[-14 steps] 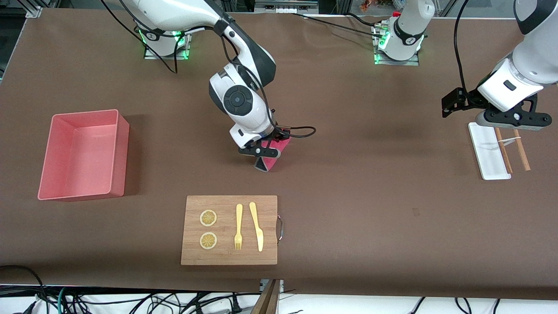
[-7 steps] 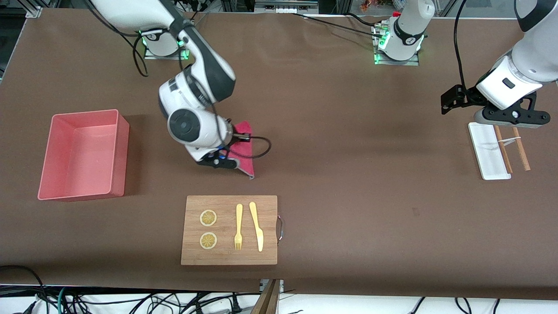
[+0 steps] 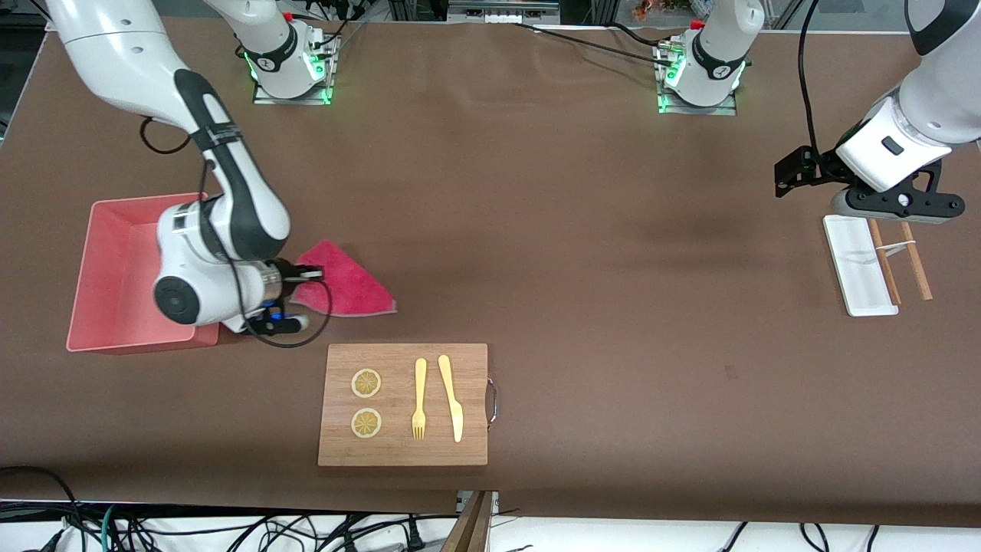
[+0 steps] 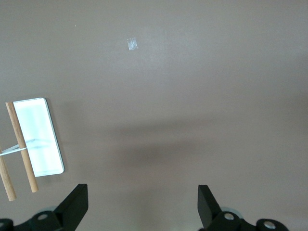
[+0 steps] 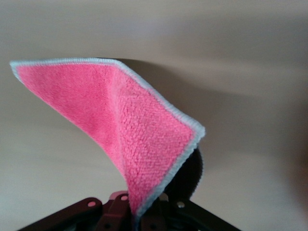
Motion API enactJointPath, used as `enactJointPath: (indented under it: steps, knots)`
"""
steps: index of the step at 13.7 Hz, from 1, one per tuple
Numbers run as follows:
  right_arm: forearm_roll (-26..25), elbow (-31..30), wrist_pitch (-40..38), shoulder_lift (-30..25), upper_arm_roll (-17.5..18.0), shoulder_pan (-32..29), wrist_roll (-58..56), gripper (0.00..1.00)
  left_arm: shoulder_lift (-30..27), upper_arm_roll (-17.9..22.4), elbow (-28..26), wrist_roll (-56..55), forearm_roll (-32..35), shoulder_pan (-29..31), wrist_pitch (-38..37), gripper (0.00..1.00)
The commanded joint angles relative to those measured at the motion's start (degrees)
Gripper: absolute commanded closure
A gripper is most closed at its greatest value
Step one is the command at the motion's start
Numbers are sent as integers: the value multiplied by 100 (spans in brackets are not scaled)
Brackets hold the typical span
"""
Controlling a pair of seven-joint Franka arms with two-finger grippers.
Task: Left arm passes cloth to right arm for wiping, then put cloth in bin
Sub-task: 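Wipe the table with the cloth in the right gripper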
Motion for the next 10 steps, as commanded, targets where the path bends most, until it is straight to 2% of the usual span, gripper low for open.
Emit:
enactJointPath:
  steps: [1,3,5,10]
  knots:
    - [-315,-153,-35,-143,-295,-170,-1076,100,92,22,176,7,-33,14,-153,0]
    - [-542,-153,-35,-187,-524,-232,-1639,100,92,22,176,7,-33,14,-144,0]
    - [-684,-153,-61,-406,-578,-311,-1931,100,92,22,176,7,-33,14,-144,0]
    - [-807,-118,-947,-1600,-578,-355,-2037,100,92,22,167,7,-33,14,-161,0]
